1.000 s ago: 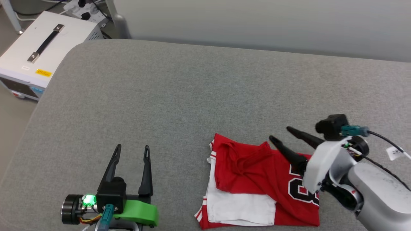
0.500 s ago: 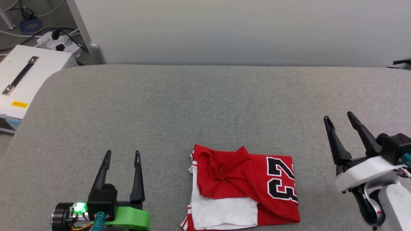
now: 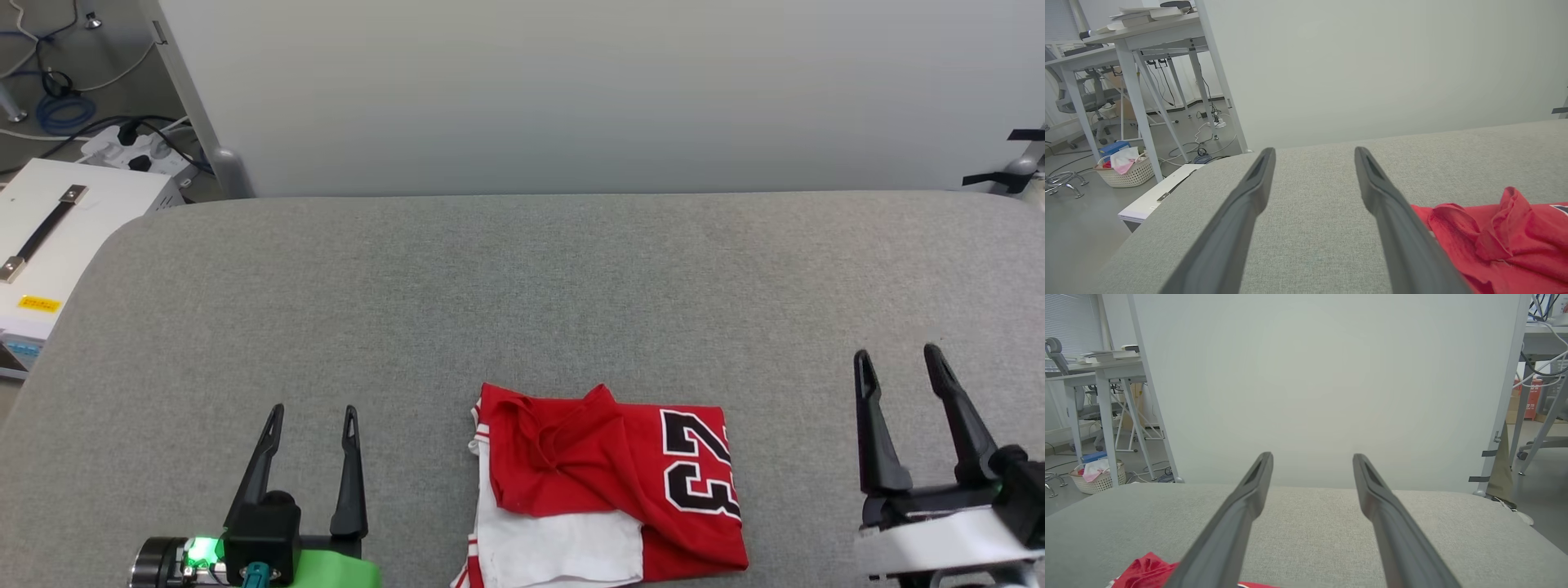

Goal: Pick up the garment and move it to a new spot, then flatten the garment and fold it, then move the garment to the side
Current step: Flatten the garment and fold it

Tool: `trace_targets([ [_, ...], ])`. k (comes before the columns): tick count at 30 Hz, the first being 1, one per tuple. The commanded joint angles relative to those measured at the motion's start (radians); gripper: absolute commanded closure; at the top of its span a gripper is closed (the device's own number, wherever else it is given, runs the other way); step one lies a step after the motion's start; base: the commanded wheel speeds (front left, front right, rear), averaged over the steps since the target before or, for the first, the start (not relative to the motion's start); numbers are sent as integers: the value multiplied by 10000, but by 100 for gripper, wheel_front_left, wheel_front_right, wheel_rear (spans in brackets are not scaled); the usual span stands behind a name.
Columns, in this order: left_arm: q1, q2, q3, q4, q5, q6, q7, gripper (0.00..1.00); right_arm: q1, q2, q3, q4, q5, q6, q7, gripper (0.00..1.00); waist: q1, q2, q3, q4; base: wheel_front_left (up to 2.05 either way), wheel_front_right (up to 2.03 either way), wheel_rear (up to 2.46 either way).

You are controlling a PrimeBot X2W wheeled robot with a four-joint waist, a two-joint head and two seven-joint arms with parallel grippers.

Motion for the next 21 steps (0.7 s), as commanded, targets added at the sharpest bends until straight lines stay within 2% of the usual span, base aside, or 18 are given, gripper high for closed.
trace_targets([
  [1, 176, 68, -16, -44, 103, 76, -57, 0, 256, 67, -45, -77, -150, -4, -25, 0, 0, 0, -38, 13, 0, 0, 0],
  [7, 421, 93, -31, -42, 15, 98, -57, 0, 914, 321, -131, -94, -349, -4, -25, 0, 0, 0, -124, 38, 0, 0, 0],
  [21, 434, 11, 41, 50, -145, -10, -57, 0, 911, 325, 10, 233, -460, -4, -26, 0, 0, 0, -109, 128, 0, 0, 0],
])
